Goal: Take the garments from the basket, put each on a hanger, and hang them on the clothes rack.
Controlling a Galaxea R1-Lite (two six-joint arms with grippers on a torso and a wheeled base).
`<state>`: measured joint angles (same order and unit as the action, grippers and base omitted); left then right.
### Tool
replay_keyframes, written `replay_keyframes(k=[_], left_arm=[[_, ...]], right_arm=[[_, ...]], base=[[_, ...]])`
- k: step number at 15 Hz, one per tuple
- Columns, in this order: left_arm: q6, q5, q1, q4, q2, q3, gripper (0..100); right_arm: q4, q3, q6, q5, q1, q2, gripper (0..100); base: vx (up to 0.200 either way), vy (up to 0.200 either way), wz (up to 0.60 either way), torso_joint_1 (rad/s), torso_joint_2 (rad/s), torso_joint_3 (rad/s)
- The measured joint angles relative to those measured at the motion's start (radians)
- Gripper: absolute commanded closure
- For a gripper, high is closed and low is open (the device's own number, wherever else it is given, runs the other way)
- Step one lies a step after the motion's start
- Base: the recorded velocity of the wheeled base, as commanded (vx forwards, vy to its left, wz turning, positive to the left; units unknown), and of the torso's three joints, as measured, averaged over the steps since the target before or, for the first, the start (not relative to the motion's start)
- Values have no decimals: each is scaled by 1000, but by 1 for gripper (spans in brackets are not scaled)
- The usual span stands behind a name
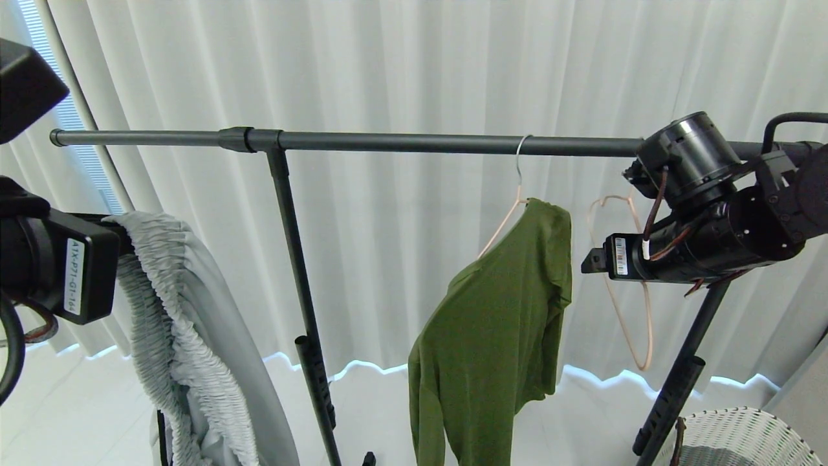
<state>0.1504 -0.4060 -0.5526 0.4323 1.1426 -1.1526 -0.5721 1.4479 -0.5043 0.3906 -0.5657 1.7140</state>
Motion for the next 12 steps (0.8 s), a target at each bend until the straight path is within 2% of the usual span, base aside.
replay_keyframes(k=[1,12], left_arm=[[0,0,0,0,0,0,100],[2,0,0,-24,-1,-1,100]], right_arm=[[0,0,-11,0,0,3,100],[-53,1,-15,14,0,-8,100]], base=[[0,0,0,0,0,0],[0,0,0,0,0,0]])
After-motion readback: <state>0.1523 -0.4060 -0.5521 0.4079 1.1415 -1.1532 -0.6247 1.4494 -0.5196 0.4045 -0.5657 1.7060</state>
